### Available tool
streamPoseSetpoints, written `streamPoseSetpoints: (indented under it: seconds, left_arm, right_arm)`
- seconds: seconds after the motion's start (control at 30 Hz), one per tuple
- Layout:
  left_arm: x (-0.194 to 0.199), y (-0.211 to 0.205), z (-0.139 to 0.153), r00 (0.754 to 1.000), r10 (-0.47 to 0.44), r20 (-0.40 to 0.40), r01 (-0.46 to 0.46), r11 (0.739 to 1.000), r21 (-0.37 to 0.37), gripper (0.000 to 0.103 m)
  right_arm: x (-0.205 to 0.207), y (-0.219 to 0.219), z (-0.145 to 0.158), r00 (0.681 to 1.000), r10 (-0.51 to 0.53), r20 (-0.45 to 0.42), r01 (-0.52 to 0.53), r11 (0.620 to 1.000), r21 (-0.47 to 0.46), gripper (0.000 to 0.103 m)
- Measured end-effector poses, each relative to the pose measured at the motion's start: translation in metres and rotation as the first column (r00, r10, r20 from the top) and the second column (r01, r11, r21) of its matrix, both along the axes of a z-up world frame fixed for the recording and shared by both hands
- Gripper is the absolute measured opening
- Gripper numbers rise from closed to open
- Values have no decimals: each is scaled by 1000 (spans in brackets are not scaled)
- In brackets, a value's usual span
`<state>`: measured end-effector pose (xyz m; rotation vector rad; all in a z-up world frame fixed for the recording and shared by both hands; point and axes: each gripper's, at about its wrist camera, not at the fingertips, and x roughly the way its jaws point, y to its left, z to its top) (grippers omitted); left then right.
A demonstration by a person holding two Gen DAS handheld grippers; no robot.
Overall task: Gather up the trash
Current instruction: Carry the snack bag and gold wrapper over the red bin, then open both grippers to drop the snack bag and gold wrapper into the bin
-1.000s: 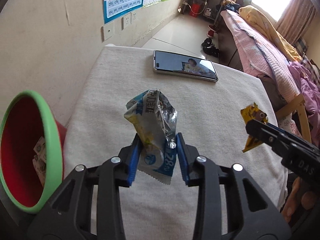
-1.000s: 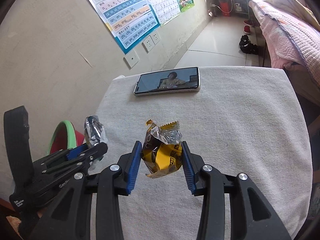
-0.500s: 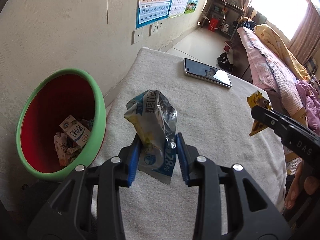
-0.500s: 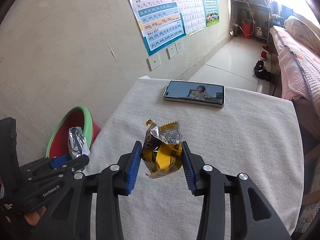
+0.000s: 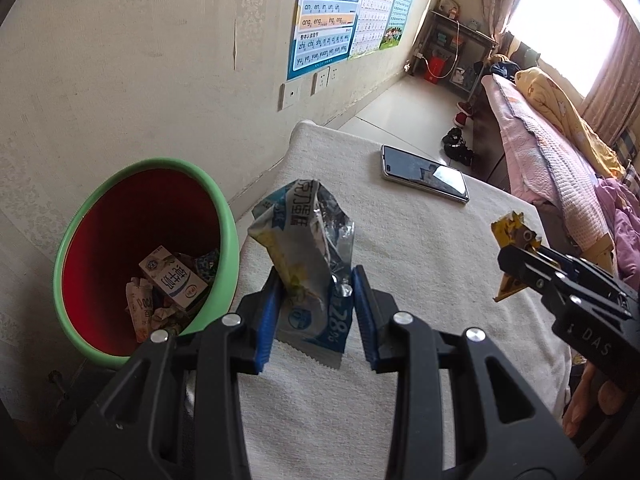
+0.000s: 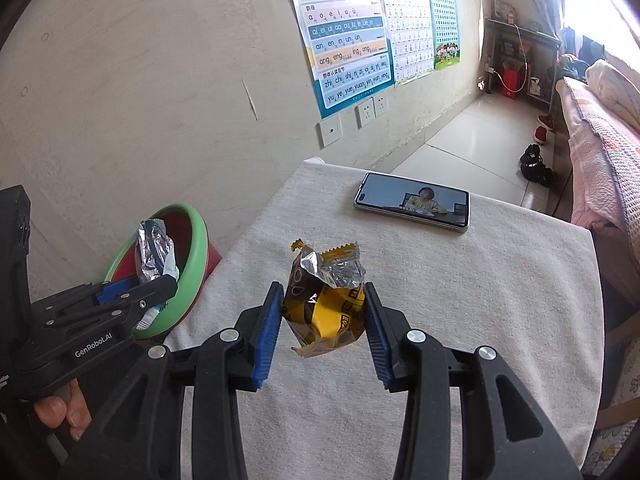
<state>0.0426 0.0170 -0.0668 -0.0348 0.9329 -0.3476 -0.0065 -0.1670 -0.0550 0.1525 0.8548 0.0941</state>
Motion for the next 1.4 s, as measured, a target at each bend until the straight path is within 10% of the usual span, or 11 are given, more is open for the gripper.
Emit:
streamPoseSetpoints:
  seconds: [0.63, 1.07, 1.23, 1.4]
  left_arm:
    - [18, 77, 1, 989, 149, 18, -149, 989, -5, 34]
    - [41, 140, -20, 960, 279, -13, -279, 960, 23, 34]
    - [45, 160, -28, 926, 375, -26, -376, 927, 0, 55]
    - [38, 165, -20, 904, 427, 13, -427, 904, -6, 61]
  right_arm:
    - [16, 97, 10, 975, 223, 10, -223, 975, -3, 40]
    - [74, 167, 6, 933, 358, -12, -352, 923, 153, 41]
    - [93, 179, 7, 925, 379, 20, -373, 899, 230, 64]
    - [93, 164, 16, 934, 350, 70, -355, 890, 285, 65]
